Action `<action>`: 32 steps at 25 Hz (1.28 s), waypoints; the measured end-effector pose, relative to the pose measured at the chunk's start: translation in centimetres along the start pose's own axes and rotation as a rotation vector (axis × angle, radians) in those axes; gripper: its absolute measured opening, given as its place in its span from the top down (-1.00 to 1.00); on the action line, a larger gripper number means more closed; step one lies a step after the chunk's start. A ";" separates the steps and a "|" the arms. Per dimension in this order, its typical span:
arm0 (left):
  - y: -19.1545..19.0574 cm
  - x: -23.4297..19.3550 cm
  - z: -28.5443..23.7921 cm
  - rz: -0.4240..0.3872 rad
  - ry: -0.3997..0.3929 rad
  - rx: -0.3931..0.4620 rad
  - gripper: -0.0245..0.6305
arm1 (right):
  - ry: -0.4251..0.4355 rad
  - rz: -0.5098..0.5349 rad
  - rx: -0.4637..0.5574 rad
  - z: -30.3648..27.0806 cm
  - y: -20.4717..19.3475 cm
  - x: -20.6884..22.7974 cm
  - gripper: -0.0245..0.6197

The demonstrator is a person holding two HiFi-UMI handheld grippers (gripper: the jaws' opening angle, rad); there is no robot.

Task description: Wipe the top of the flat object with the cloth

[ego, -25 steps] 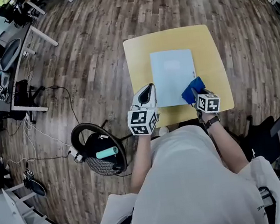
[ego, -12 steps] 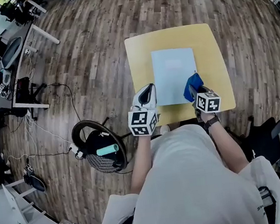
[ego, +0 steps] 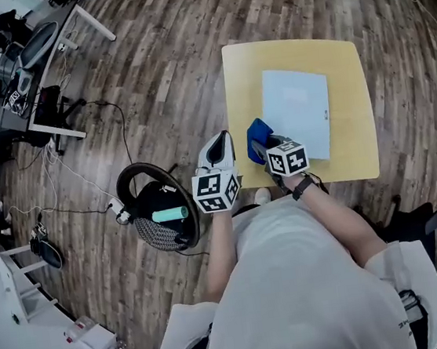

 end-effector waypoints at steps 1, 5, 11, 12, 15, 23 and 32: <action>0.0 -0.3 0.3 0.001 0.004 0.000 0.90 | 0.000 0.006 -0.025 -0.7 -0.5 -0.1 0.73; -0.4 -0.3 0.4 0.002 -0.006 -0.014 0.90 | -0.072 0.059 -0.089 -0.7 -2.2 1.0 0.73; -1.3 1.8 -1.9 -0.023 -0.094 -0.054 0.90 | -0.235 -0.026 -0.080 4.9 -5.1 6.3 0.73; -1.5 2.2 -2.4 -0.027 -0.112 -0.063 0.90 | -0.270 -0.049 -0.078 6.1 -5.7 7.3 0.73; -2.0 3.7 -4.0 -0.031 -0.164 -0.095 0.90 | -0.375 -0.122 -0.064 10.1 -7.4 9.8 0.73; -3.6 10.1 -7.4 -0.081 -0.320 -0.155 0.90 | -0.587 -0.238 -0.047 19.1 -11.6 14.7 0.73; -0.9 12.9 -9.0 -0.179 -0.344 -0.151 0.90 | -0.582 -0.004 0.126 19.5 -0.9 12.5 0.73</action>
Point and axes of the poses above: the fingertips, and each gripper's own axes: z backward along the fingers, x to its right, y out of its top, the point moved 4 cm from there along z, backward along the fingers, and after that the axes turned 10 degrees about z, right-handed, at the moved point
